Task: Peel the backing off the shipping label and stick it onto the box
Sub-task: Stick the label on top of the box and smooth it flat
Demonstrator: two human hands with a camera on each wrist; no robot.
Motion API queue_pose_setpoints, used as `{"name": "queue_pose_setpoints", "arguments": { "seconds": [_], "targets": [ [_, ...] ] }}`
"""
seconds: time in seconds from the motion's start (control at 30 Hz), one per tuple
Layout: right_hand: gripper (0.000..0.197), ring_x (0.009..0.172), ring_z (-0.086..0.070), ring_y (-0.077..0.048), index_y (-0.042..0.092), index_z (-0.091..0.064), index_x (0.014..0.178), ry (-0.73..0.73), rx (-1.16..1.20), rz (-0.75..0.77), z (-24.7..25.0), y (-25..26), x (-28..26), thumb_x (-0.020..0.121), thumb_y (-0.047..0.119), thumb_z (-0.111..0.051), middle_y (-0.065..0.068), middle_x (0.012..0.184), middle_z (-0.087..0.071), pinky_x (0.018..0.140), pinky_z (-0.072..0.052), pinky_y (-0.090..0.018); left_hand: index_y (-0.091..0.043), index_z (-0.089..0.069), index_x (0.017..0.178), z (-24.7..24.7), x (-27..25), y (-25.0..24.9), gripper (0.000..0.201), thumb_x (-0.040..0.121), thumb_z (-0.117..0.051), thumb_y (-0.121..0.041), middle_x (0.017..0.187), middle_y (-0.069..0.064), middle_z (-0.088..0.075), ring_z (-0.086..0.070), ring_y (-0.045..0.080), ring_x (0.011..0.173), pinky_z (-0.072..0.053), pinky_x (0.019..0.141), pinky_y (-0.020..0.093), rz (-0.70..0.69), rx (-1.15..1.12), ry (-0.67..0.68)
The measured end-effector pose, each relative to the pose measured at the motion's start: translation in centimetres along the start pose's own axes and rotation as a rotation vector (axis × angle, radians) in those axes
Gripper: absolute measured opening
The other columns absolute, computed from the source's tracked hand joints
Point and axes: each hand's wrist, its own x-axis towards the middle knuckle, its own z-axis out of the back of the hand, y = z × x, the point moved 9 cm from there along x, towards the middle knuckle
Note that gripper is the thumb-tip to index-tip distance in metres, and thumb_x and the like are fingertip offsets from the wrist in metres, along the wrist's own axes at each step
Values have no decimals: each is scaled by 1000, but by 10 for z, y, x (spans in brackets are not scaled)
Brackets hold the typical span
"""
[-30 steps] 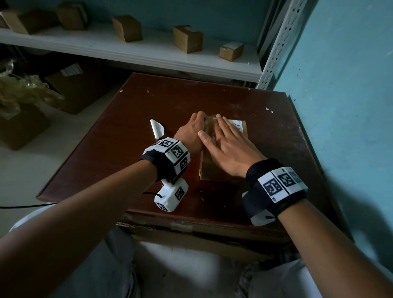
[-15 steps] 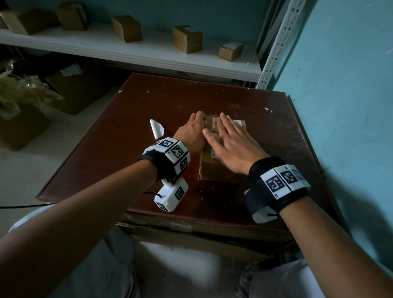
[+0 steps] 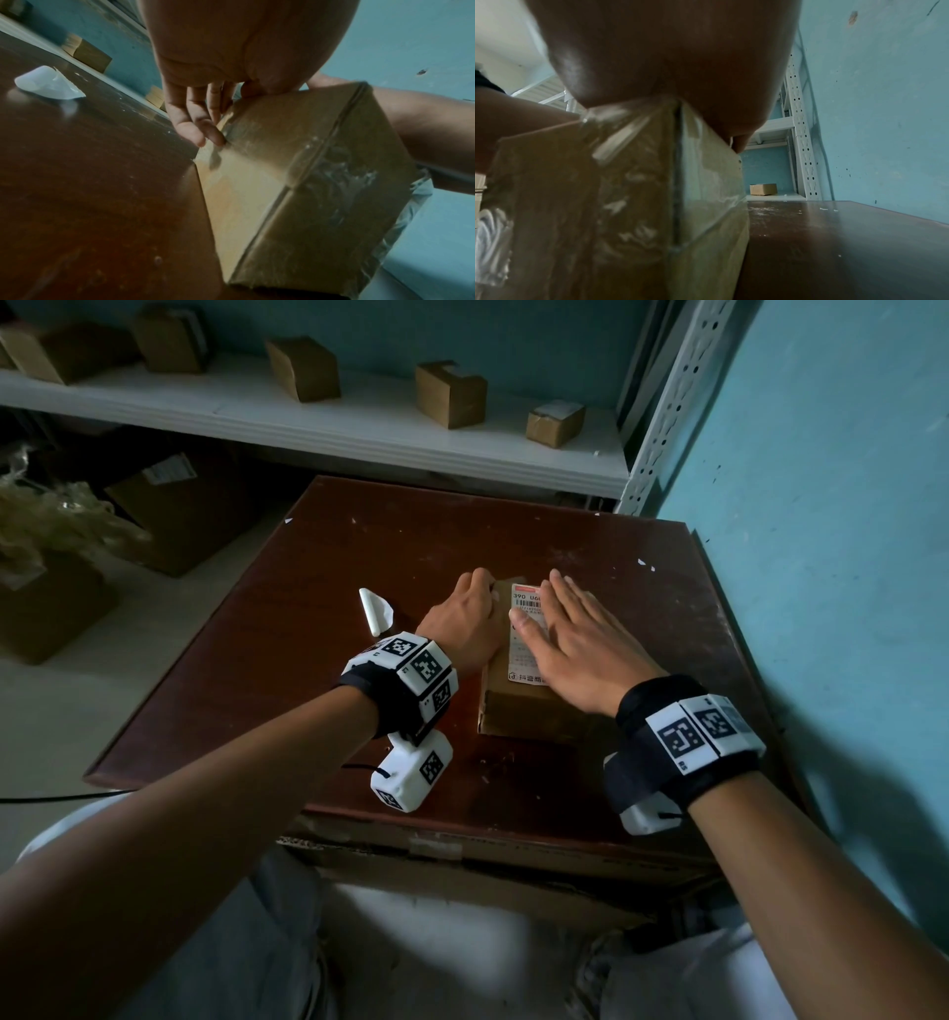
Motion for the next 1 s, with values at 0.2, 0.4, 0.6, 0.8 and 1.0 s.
{"name": "queue_pose_setpoints", "arguments": {
  "seconds": [0.2, 0.4, 0.6, 0.8, 1.0],
  "targets": [
    [85, 150, 13, -10, 14, 6, 156, -7, -8, -14, 1, -4, 0, 92, 69, 3, -2, 163, 15, 121, 8, -30, -14, -39, 122, 1, -1, -1, 32, 102, -24, -35, 117, 3, -48, -60, 21, 93, -50, 75, 31, -7, -4, -4],
    [84, 149, 16, -11, 14, 11, 155, -5, -24, -20, 0, -8, 0, 92, 69, 3, -2, 162, 20, 120, 9, -30, -14, -40, 119, 2, -3, -3, 32, 103, -23, -35, 116, 3, -49, -61, 21, 92, -55, 80, 36, 2, -14, -11],
    [83, 148, 20, -11, 13, 14, 154, -15, -30, -8, -3, -9, -2, 93, 68, 1, -2, 161, 23, 118, 11, -29, -13, -39, 119, 1, -2, -4, 31, 102, -24, -35, 115, 3, -48, -61, 22, 93, -54, 79, 35, 5, -10, -16],
    [83, 148, 20, -11, 13, 14, 154, -26, -30, 4, -4, -9, -8, 93, 68, 1, -2, 162, 23, 117, 12, -27, -12, -39, 119, 0, -2, -3, 31, 102, -26, -35, 116, 5, -50, -62, 23, 92, -55, 81, 40, 18, 7, -14],
    [83, 148, 20, -11, 13, 14, 154, -25, -30, 22, -6, -8, -15, 93, 68, 1, -3, 161, 23, 117, 12, -27, -13, -39, 117, 0, -3, -4, 31, 102, -24, -35, 115, 5, -50, -62, 24, 91, -55, 81, 42, 17, -3, -16]
  ]
}}
